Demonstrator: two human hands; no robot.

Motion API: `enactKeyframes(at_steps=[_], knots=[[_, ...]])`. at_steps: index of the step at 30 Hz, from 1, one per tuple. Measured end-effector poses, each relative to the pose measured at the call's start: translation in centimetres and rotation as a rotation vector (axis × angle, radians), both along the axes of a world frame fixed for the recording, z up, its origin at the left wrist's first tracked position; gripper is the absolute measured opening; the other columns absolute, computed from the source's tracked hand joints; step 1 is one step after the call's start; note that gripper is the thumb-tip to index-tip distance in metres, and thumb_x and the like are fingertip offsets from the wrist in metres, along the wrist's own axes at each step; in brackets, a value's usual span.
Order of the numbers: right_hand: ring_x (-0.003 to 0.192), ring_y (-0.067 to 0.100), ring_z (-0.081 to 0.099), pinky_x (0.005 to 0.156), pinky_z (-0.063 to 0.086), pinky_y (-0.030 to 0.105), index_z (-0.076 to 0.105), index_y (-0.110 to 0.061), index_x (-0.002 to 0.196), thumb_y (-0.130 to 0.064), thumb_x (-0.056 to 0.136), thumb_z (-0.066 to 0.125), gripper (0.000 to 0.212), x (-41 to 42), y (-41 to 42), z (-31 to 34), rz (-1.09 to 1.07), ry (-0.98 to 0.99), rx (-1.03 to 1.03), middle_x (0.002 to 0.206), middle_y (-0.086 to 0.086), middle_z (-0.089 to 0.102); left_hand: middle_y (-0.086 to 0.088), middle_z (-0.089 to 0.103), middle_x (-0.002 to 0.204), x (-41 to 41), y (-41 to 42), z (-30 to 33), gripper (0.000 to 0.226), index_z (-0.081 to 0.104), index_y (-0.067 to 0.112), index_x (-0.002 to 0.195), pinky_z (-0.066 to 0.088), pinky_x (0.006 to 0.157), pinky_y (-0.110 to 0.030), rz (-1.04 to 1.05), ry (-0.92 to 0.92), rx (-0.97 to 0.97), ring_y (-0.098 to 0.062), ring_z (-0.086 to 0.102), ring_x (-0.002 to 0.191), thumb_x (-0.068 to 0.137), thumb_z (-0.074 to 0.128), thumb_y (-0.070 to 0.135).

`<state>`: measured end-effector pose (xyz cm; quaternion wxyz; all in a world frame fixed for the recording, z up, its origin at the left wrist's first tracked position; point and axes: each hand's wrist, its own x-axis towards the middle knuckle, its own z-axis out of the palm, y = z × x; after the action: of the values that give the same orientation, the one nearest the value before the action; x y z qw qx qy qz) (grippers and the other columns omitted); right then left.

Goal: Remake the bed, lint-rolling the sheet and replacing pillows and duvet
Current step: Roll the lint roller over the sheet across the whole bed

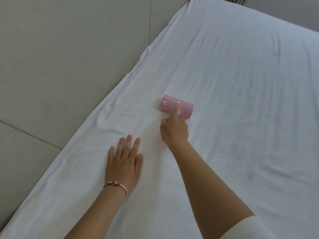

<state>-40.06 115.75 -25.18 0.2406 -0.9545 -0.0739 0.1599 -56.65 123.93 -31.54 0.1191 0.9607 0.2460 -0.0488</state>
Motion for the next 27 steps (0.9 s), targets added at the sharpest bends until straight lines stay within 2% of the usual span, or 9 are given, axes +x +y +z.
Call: enactKeyframes(at_steps=[4, 10, 15, 22, 27], knots=[[0.100, 0.037, 0.058, 0.072, 0.037, 0.035, 0.000, -0.015, 0.156, -0.021, 0.099, 0.032, 0.066, -7.9, -0.8, 0.1, 0.011, 0.034, -0.044, 0.117, 0.018, 0.056, -0.002, 0.037, 0.153, -6.2, -0.1, -0.3, 0.054, 0.035, 0.026, 0.148, 0.016, 0.110, -0.044, 0.022, -0.017, 0.031, -0.026, 0.036, 0.140, 0.097, 0.023, 0.041], [0.074, 0.028, 0.047, 0.066, 0.036, 0.034, -0.005, -0.016, 0.156, -0.023, 0.100, 0.031, 0.066, -20.4, -2.5, 0.2, 0.029, 0.067, -0.094, 0.103, 0.015, 0.056, -0.001, 0.032, 0.155, -14.7, -0.3, 0.1, 0.055, 0.028, 0.030, 0.150, 0.010, 0.113, -0.042, 0.080, 0.005, 0.021, -0.024, 0.030, 0.143, 0.097, 0.020, 0.041], [0.074, 0.030, 0.057, 0.062, 0.040, 0.034, -0.007, -0.017, 0.155, -0.024, 0.100, 0.031, 0.067, -28.3, -3.9, 0.2, 0.042, 0.076, -0.115, 0.096, 0.013, 0.056, -0.002, 0.027, 0.157, -20.5, -0.7, 0.2, 0.056, 0.027, 0.030, 0.151, 0.004, 0.115, -0.042, 0.129, 0.031, -0.007, -0.025, 0.022, 0.146, 0.097, 0.018, 0.043], [0.071, 0.027, 0.054, 0.061, 0.038, 0.032, -0.007, -0.018, 0.155, -0.026, 0.101, 0.031, 0.067, -37.0, -5.6, 1.0, 0.052, 0.115, -0.148, 0.099, 0.013, 0.056, -0.002, 0.024, 0.158, -26.9, -3.0, 0.5, 0.055, 0.026, 0.030, 0.151, 0.008, 0.116, -0.044, 0.121, 0.046, -0.048, -0.024, 0.021, 0.146, 0.098, 0.019, 0.042], [0.081, 0.029, 0.059, 0.065, 0.041, 0.033, -0.009, -0.016, 0.155, -0.028, 0.102, 0.032, 0.068, -43.0, -6.8, 1.3, 0.084, 0.143, -0.156, 0.106, 0.012, 0.056, 0.008, -0.007, 0.160, -30.6, -4.4, 0.9, 0.062, 0.005, 0.038, 0.152, -0.006, 0.117, -0.039, 0.137, 0.067, -0.175, -0.016, -0.006, 0.149, 0.091, -0.003, 0.048]])
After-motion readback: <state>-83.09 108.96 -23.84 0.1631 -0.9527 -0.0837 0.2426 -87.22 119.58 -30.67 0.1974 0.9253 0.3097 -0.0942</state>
